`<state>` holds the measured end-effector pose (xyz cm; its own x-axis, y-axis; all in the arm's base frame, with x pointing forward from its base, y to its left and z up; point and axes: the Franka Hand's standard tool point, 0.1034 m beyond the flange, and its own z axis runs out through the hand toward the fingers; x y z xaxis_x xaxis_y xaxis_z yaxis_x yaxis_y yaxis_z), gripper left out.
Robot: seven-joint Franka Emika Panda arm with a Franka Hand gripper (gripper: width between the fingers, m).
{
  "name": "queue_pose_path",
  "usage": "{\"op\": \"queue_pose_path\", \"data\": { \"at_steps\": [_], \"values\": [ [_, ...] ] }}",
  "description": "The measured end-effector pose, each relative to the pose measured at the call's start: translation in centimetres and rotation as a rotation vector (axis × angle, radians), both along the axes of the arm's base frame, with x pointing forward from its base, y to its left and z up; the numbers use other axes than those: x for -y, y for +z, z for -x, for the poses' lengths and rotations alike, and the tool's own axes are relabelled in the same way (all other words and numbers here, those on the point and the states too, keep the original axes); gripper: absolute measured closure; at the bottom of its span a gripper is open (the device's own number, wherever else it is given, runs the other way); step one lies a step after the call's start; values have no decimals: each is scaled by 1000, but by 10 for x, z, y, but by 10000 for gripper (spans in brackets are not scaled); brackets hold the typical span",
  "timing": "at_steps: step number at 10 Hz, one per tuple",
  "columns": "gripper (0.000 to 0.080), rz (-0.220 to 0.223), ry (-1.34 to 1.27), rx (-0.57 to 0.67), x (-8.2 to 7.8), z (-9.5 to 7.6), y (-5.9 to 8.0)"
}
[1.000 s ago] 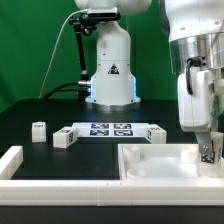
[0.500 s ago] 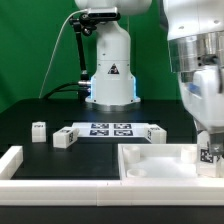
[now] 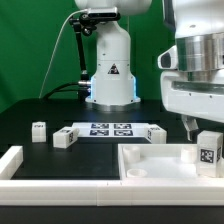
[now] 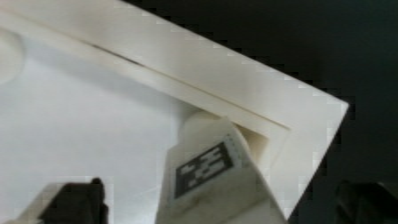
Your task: Assemble one leg
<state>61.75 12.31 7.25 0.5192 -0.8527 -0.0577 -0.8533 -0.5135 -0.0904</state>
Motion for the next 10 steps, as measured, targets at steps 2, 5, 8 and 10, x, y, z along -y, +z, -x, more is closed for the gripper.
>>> {"op": "queue_pose_path", "data": {
  "at_steps": [2, 5, 8, 10],
  "values": [
    [150, 31, 221, 4, 4, -5, -1],
    [150, 43, 482, 28, 16, -8, 0],
    [367, 43, 486, 28, 16, -7, 0],
    [510, 40, 440, 24, 16, -7, 0]
  ]
}}
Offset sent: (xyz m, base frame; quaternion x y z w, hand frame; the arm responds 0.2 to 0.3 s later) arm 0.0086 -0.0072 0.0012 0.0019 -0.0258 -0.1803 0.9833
